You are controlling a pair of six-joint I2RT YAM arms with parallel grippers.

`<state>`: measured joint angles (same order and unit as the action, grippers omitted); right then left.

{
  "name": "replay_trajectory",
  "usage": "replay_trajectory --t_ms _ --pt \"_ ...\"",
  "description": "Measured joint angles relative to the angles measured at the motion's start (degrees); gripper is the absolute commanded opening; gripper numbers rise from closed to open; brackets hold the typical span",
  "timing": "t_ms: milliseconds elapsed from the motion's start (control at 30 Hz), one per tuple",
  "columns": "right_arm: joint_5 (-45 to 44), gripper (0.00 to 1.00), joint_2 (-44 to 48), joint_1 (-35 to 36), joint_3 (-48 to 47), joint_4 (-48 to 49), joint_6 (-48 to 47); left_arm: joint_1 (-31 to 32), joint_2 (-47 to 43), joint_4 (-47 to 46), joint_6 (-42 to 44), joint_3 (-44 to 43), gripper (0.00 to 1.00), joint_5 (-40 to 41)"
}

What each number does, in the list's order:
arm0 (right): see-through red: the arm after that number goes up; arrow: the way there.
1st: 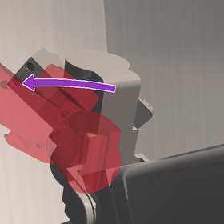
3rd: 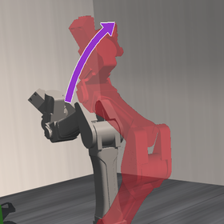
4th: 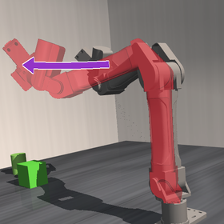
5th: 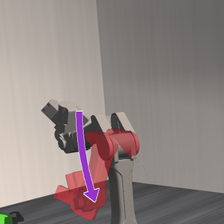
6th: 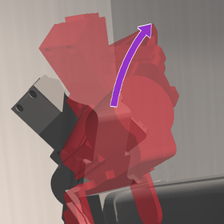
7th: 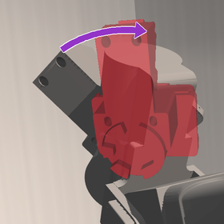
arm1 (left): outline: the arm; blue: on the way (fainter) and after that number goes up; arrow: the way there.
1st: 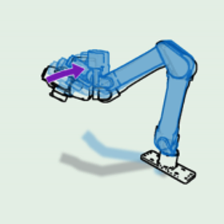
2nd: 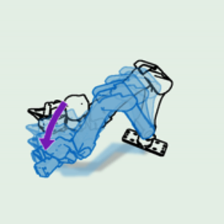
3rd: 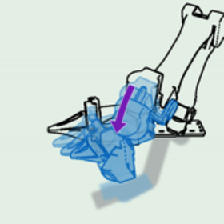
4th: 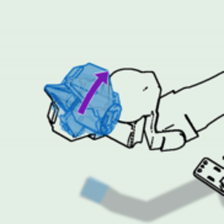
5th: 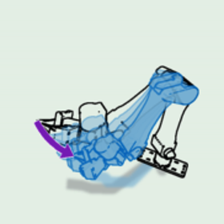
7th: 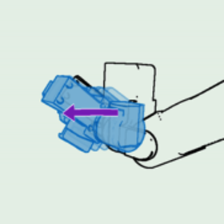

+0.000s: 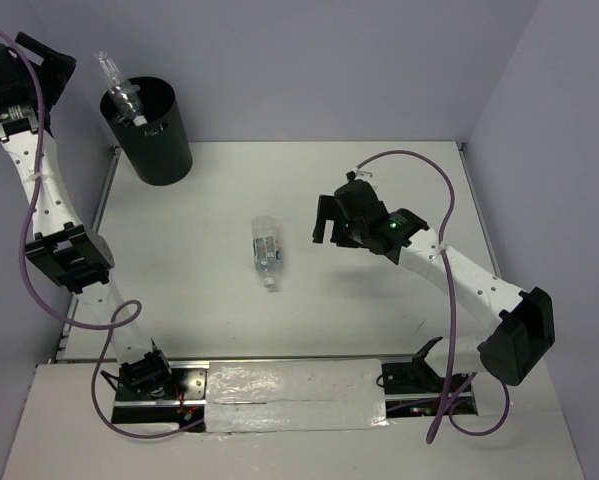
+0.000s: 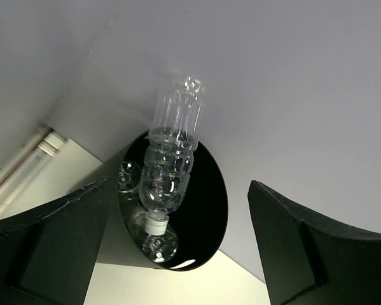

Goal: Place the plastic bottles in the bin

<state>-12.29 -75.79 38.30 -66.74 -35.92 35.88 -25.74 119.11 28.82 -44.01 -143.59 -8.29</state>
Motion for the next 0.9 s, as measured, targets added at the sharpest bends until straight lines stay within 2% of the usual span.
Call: replay_trajectory --t_ms 233,433,900 --pt "-0.17 1.0 0.0 0.09 0.0 -0.57 -0.83 0.59 6.64 -4.44 -4.68 0.11 0.99 -6.08" --pt "-0.13 1.0 -1.11 0.09 -0.04 -0.59 -1.27 1.97 9.9 -9.22 -5.6 0.11 0.99 -6.95" --pt "0.85 1.0 -4.42 0.09 -0.55 -1.29 -1.44 5.75 16.87 -19.17 -0.72 -0.2 0.99 1.11"
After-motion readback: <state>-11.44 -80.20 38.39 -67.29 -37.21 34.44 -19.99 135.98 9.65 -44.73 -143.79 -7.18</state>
